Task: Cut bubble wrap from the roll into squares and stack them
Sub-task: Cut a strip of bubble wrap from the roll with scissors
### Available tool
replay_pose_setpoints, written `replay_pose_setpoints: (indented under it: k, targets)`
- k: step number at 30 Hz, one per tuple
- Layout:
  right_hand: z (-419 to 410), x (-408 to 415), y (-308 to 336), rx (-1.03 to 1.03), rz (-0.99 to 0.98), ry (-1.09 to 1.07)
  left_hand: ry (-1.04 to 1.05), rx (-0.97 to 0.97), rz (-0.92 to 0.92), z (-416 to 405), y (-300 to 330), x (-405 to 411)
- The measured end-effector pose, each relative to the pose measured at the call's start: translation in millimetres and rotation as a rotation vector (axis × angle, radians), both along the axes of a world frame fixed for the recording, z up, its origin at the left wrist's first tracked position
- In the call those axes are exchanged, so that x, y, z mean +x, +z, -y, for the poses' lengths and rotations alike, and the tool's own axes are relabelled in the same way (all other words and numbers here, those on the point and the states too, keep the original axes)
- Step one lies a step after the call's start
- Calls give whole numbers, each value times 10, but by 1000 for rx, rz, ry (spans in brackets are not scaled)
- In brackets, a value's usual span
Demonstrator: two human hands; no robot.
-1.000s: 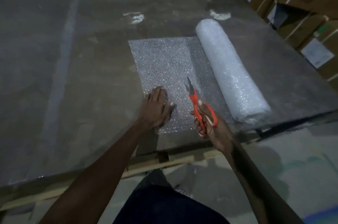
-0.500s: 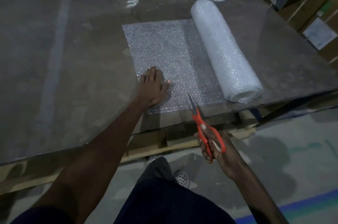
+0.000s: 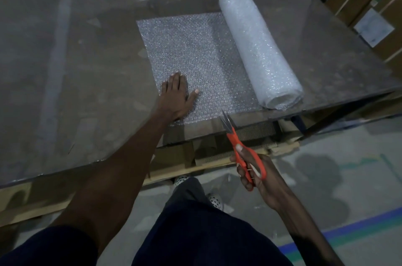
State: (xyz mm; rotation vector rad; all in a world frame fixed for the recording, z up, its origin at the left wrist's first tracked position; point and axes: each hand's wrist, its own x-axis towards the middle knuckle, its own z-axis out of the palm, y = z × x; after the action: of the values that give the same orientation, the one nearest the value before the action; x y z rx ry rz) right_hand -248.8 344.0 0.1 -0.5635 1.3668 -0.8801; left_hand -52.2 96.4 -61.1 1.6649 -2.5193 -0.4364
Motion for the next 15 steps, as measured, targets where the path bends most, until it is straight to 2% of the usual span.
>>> replay_pose_setpoints:
  k: [6,15]
  targets:
    - [84,-4,-52,-4,-15,-40,-5,7,25,-2,17,-3]
    - [12,13,-150,-8,22,62,-19,5,19,5,9,22]
